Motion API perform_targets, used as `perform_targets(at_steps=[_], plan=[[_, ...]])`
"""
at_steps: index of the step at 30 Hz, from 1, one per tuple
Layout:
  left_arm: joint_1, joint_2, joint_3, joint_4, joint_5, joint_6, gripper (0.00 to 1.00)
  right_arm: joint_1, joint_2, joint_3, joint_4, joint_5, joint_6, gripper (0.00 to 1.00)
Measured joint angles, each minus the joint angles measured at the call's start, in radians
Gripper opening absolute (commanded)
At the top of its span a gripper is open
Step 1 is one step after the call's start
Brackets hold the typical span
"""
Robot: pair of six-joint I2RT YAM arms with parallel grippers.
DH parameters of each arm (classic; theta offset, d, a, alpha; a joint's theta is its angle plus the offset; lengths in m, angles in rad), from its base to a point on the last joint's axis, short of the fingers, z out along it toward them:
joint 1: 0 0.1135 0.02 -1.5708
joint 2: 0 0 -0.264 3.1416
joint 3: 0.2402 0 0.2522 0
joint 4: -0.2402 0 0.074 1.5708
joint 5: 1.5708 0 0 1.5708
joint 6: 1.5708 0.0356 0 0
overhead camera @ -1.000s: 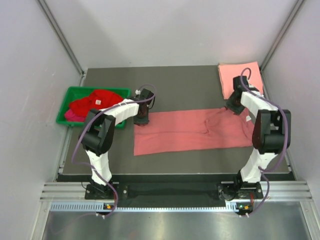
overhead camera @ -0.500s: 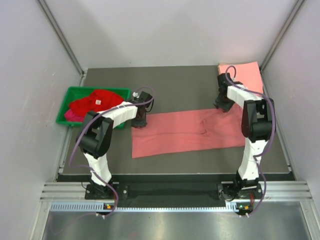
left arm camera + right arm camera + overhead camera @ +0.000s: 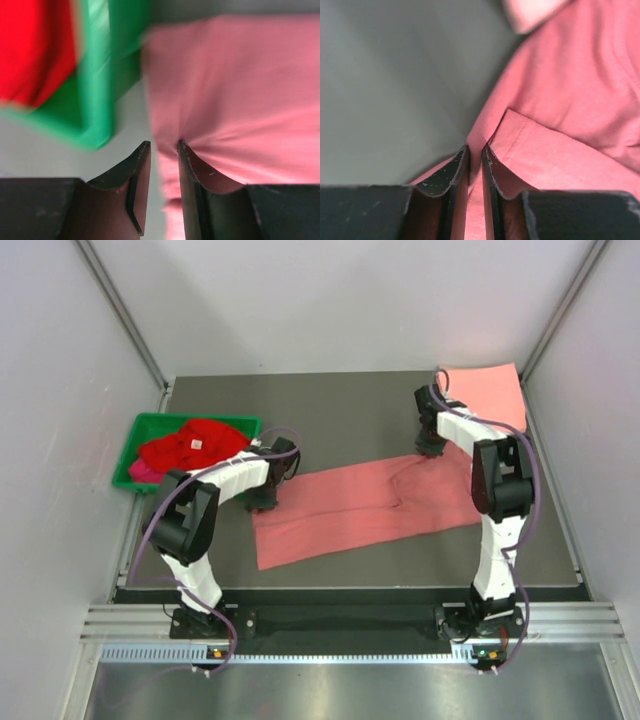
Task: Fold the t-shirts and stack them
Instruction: Fold the tshirt
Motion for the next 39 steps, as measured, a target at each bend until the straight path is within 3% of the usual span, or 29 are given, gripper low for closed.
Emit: perform_targets(at_steps=[5, 8, 14, 22, 30, 39], plan=[[0.001, -0.037, 0.0, -0.208, -0.11, -0.016, 0.34, 0.044, 0.055, 0.08, 0.007, -0.008, -0.01, 0.15], [0.001, -0.091, 0.074, -0.307, -0.153, -0.014, 0.34, 0.07, 0.09, 0.13, 0.018, -0.017, -0.016, 0.15], [0.001, -0.21, 0.258, -0.337, -0.154, 0.016, 0.35, 0.138, 0.167, 0.233, 0.102, -0.077, -0.018, 0.15], [0.001, -0.245, 0.222, -0.297, 0.011, 0.046, 0.34, 0.184, 0.259, 0.329, 0.248, -0.197, -0.014, 0.17], [-0.002, -0.245, 0.072, -0.176, 0.277, 0.077, 0.35, 0.188, 0.437, 0.564, 0.356, -0.34, -0.014, 0.19], [-0.026, -0.216, 0.004, -0.046, 0.426, 0.12, 0.35, 0.178, 0.561, 0.72, 0.446, -0.395, -0.018, 0.23]])
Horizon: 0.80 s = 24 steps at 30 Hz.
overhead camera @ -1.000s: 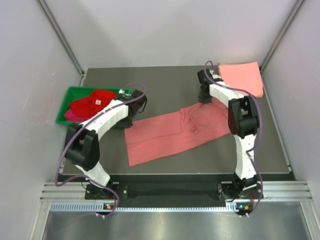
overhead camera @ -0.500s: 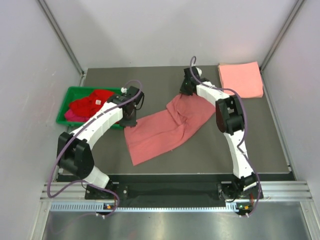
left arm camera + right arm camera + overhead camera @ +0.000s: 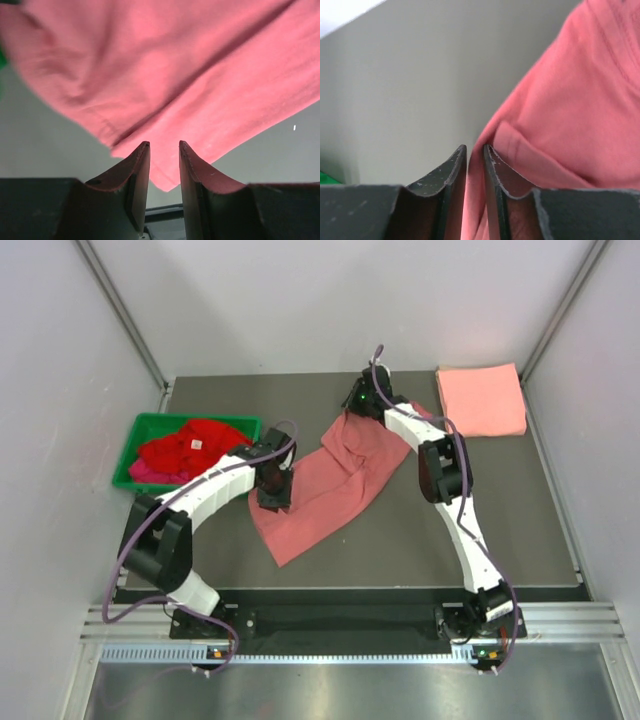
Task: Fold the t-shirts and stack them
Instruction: Fold the tshirt
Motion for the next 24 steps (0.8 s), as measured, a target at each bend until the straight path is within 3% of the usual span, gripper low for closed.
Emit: perform_targets(at_steps=[7, 13, 19, 24], plan=[[-0.065, 0.106, -0.061, 0.071, 0.049, -0.002, 0.35, -0.019, 0.0, 0.005, 0.026, -0.049, -0.024, 0.42], [-0.127, 0.153, -0.079, 0.09, 0.002, -0.027, 0.35, -0.048, -0.195, -0.21, 0.033, -0.063, -0.028, 0.52], [-0.161, 0.131, -0.108, 0.117, -0.053, -0.057, 0.35, -0.132, -0.492, -0.463, 0.065, -0.048, -0.04, 0.47], [-0.177, 0.114, -0.126, 0.134, -0.079, -0.082, 0.35, -0.22, -0.608, -0.585, 0.072, -0.024, -0.06, 0.38]])
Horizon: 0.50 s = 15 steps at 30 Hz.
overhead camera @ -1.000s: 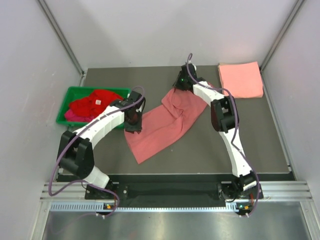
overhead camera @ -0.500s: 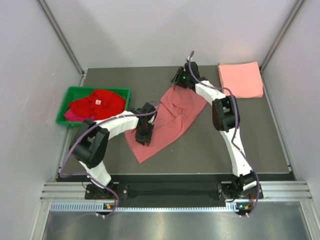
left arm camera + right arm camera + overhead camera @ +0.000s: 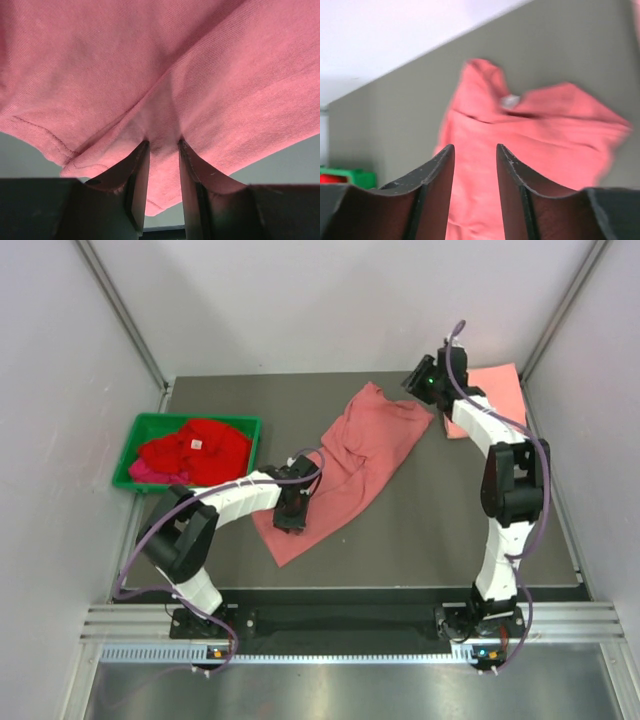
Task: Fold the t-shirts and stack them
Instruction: Fold the tshirt
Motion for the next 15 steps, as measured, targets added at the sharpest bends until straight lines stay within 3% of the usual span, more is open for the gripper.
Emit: perform_targets(at_steps=[6, 15], plan=[[-0.01, -0.006, -0.007, 0.002, -0.016, -0.025, 0.35, -0.086, -0.005, -0.161, -0.021, 0.024, -0.006, 0.36], [-0.032, -0.01, 0.011, -0.036, -0.037, -0.052, 0.35, -0.111, 0.037, -0.184, -0.02, 0.059, -0.032, 0.36]])
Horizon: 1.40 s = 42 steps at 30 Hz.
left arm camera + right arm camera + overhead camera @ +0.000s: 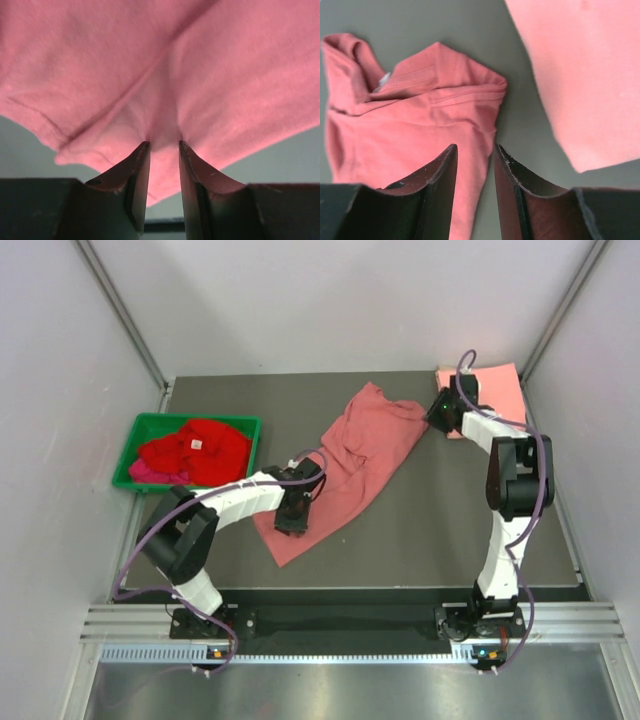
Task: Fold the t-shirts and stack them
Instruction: Fold the tshirt
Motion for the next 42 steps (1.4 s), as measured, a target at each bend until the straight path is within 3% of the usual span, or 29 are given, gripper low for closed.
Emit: perform_targets(at_steps=[9, 12, 13, 16, 27, 30, 34, 38, 42], plan=[[-0.014, -0.019, 0.256, -0.161, -0.04, 0.005, 0.35, 0.0, 0.094, 0.034, 0.015, 0.047, -0.011, 0.33], [-0.014, -0.031, 0.315, -0.182, -0.069, 0.008, 0.35, -0.001, 0.132, 0.097, -0.007, 0.068, -0.011, 0.24], [-0.013, -0.032, 0.33, -0.191, -0.081, 0.011, 0.35, -0.001, 0.15, 0.125, -0.02, 0.074, -0.01, 0.14], [-0.013, -0.032, 0.343, -0.201, -0.1, 0.016, 0.35, -0.001, 0.205, 0.212, -0.056, 0.078, -0.013, 0.0], [-0.006, -0.021, 0.344, -0.245, -0.118, 0.045, 0.35, -0.014, 0.374, 0.513, -0.126, 0.066, -0.024, 0.0], [0.002, -0.015, 0.352, -0.252, -0.118, 0.054, 0.35, -0.027, 0.431, 0.634, -0.155, 0.035, -0.032, 0.19], [0.026, -0.015, 0.363, -0.251, -0.114, 0.07, 0.36, -0.035, 0.429, 0.699, -0.189, -0.013, -0.045, 0.32], [0.085, -0.018, 0.364, -0.224, -0.066, 0.091, 0.35, -0.022, 0.251, 0.47, -0.194, -0.006, -0.034, 0.37], [0.222, -0.019, 0.383, -0.16, 0.061, 0.098, 0.36, 0.048, -0.025, 0.237, -0.245, 0.055, 0.039, 0.39]])
